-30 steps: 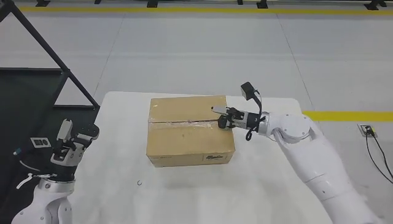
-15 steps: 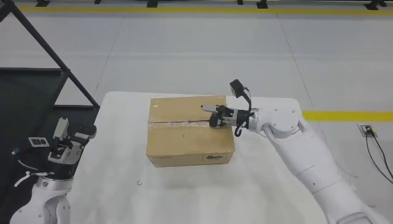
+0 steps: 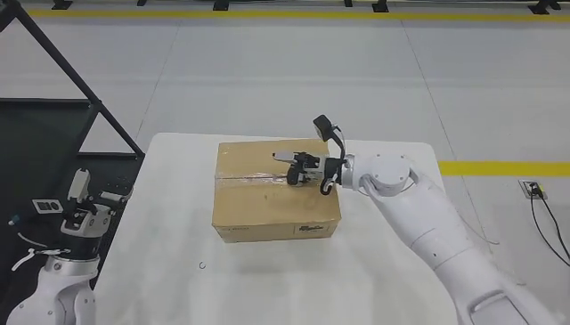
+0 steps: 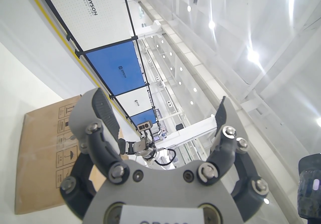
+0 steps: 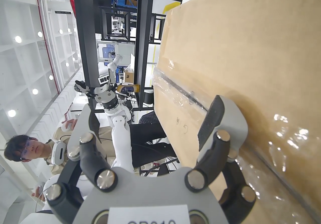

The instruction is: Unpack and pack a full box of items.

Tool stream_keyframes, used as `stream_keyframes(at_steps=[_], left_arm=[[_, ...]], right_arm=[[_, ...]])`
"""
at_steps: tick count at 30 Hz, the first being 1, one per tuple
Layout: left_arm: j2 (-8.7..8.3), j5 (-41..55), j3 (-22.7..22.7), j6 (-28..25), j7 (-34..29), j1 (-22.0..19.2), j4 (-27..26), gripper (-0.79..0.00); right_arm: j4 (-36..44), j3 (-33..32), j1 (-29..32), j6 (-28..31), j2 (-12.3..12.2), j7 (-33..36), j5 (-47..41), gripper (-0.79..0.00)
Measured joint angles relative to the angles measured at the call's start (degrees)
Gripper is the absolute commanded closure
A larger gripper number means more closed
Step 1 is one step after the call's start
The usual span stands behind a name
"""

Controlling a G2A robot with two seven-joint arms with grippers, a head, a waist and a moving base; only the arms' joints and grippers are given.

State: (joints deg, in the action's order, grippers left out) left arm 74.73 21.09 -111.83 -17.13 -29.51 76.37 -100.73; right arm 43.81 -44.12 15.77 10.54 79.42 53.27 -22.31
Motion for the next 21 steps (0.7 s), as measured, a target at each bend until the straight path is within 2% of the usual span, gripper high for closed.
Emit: stream_keyframes(at_steps=[21], left_arm=[[-1.05,4.0,-2.3,-2.1,0.5,2.2,2.2,-0.785]], right_arm=[[-10.9,6.5,-4.8,4.1,9.6,-2.4,-4.8,-0.785]])
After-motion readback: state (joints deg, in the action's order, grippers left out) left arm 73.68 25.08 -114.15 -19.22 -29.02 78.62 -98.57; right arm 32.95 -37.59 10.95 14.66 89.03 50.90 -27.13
